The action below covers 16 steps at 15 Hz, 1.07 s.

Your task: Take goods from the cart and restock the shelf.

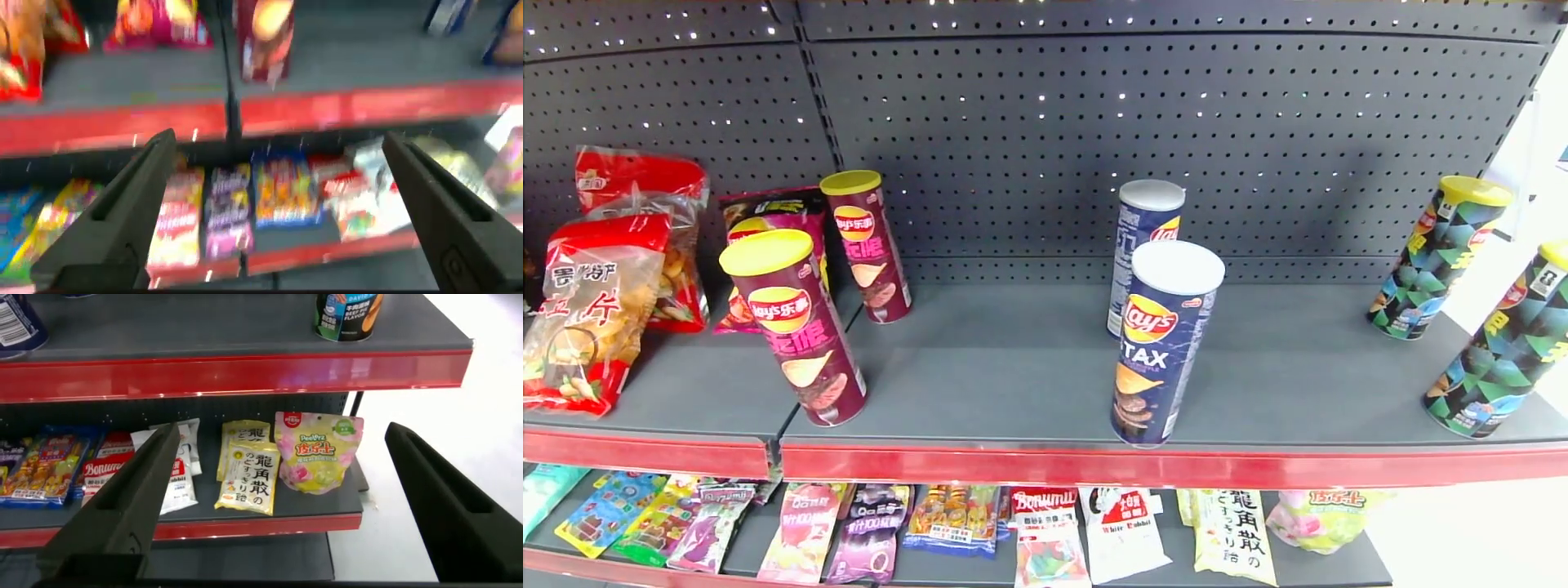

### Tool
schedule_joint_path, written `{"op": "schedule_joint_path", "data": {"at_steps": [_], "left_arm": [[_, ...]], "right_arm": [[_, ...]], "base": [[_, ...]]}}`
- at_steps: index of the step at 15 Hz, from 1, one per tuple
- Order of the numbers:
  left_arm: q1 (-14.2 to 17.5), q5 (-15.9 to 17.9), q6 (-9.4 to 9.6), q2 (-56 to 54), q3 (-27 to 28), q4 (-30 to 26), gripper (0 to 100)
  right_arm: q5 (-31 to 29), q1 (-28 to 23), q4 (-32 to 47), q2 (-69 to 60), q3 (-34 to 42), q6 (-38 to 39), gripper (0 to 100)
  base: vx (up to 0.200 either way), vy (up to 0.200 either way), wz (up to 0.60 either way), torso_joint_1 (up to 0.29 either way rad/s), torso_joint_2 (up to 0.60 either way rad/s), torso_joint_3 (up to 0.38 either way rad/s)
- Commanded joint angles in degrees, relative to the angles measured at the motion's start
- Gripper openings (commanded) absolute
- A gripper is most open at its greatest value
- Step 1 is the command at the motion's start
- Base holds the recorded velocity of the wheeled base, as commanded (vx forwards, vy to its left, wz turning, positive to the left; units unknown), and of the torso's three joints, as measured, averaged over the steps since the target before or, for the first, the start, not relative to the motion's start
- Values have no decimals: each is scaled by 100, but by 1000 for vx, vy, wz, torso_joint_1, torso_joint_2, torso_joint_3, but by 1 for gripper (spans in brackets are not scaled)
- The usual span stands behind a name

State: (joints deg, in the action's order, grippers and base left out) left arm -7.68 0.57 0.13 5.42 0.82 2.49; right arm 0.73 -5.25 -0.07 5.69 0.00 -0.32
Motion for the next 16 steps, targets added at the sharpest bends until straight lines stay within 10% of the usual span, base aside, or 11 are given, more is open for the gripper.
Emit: {"op": "schedule_joint_path", "data": {"at_steps": [1, 11, 14, 16], "left_arm": [[12, -523, -22, 29, -82, -108, 100], [-85, -330, -49, 29, -82, -240, 100], [-85, -321, -49, 29, -82, -240, 100], [-85, -330, -49, 29, -82, -240, 100]], "right_arm": [[-3, -2, -1, 2, 0, -3, 100], [-20, -2, -28, -7, 0, 5, 100], [173, 499, -309, 1874, -2593, 761, 100], [516, 939, -309, 2234, -2760, 726, 100]], "base": [[0, 0, 0, 0, 0, 0], [0, 0, 0, 0, 0, 0], [0, 0, 0, 0, 0, 0], [0, 0, 0, 0, 0, 0]]}}
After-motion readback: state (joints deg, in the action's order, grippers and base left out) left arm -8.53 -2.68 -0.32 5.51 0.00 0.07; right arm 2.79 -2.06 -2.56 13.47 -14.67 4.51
